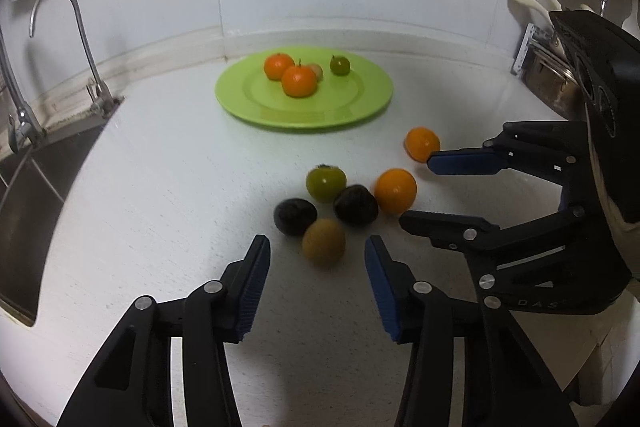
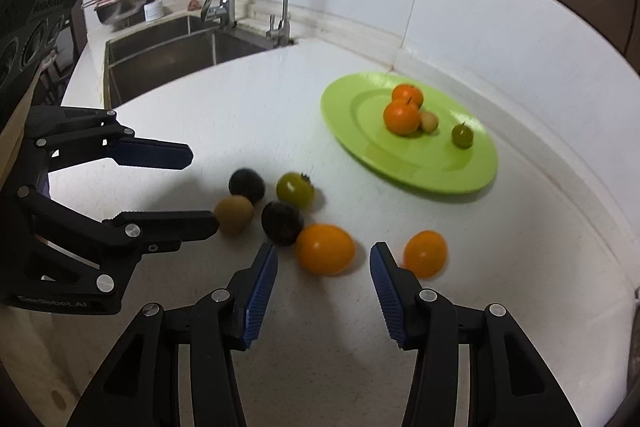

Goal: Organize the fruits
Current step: 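Close the left gripper on a tan fruit while the right gripper grasps an orange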

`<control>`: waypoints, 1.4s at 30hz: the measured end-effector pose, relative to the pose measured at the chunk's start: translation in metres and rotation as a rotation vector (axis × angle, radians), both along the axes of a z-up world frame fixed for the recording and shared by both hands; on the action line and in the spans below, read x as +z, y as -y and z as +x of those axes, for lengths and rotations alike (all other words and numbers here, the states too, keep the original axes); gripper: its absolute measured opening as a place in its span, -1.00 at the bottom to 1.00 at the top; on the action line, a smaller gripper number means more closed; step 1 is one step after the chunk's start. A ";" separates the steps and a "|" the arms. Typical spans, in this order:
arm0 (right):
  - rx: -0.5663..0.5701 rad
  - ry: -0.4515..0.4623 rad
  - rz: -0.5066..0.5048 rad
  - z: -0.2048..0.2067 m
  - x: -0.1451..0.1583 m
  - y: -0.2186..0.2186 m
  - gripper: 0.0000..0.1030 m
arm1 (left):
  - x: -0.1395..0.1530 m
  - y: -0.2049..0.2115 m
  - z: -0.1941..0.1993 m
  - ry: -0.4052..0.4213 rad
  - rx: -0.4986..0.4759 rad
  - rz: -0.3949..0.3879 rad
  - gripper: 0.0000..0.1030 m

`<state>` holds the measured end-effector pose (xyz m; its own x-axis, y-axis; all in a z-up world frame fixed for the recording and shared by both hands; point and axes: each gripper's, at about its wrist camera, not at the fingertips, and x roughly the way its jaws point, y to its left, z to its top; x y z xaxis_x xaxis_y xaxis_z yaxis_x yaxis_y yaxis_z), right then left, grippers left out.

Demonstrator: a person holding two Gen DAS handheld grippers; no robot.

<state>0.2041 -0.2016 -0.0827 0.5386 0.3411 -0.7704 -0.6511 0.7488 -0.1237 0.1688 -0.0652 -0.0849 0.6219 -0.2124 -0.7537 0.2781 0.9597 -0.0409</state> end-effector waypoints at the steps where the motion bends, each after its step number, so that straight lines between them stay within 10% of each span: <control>1: 0.003 -0.007 -0.003 0.001 -0.003 0.000 -0.05 | -0.002 0.001 0.001 -0.007 0.000 -0.003 -0.08; 42: -0.060 -0.052 0.072 0.003 0.004 0.000 -0.24 | 0.005 -0.006 0.009 -0.022 -0.031 -0.050 -0.50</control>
